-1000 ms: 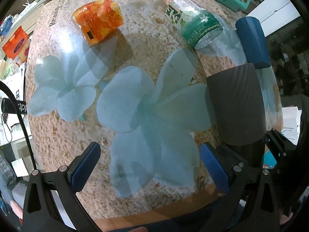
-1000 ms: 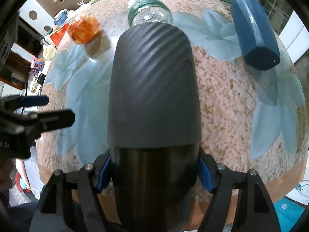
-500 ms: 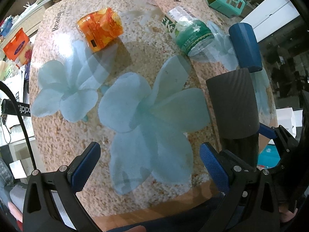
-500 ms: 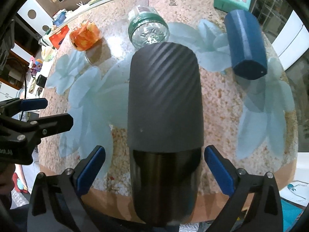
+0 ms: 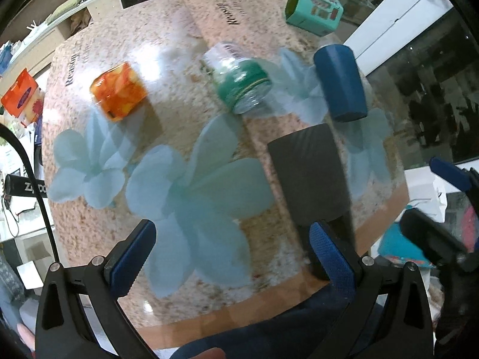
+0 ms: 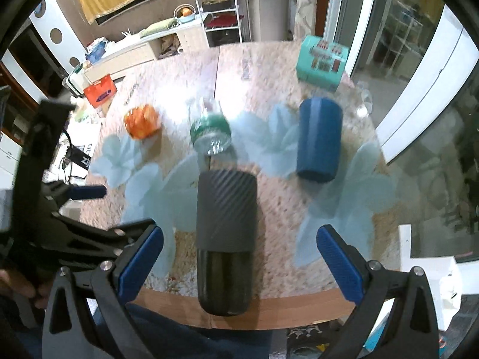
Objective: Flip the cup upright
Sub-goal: 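Grasp the tumbler's base with the left gripper while the right gripper releases it, then rotate the tumbler open end up with the left gripper and lower it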
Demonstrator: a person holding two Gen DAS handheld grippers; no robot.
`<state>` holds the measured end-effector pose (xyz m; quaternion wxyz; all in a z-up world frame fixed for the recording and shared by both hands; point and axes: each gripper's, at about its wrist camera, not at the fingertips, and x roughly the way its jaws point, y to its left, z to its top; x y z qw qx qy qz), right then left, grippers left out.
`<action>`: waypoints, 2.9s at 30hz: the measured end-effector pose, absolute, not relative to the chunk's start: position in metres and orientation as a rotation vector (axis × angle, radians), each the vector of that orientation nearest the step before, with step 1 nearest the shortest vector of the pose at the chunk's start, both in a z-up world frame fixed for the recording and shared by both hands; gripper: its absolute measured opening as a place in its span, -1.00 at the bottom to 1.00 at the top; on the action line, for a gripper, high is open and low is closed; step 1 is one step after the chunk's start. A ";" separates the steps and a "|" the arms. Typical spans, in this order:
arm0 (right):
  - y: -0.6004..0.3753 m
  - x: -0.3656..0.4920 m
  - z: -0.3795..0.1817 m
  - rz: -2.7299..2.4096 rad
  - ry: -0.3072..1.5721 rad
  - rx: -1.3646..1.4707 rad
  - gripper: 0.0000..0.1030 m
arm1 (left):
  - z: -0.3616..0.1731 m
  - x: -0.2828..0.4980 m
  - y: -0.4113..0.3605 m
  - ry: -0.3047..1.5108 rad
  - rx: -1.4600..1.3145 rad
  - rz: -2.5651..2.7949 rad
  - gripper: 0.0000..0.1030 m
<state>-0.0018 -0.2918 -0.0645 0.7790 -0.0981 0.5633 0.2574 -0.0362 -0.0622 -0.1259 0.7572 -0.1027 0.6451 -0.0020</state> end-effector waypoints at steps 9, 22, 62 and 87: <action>-0.314 0.028 -0.048 0.623 1.215 -0.210 1.00 | -0.130 -0.010 -0.102 1.437 -0.355 0.034 1.00; -0.341 0.059 -0.062 0.725 1.239 -0.212 0.99 | -0.182 0.036 -0.116 1.521 -0.468 0.201 1.00; -0.353 0.064 -0.058 0.858 1.192 -0.112 0.99 | -0.104 -0.023 -0.156 1.105 -0.264 0.052 0.56; -0.360 0.048 -0.072 0.845 1.234 -0.110 0.99 | -0.090 -0.058 -0.200 0.794 0.000 0.079 0.57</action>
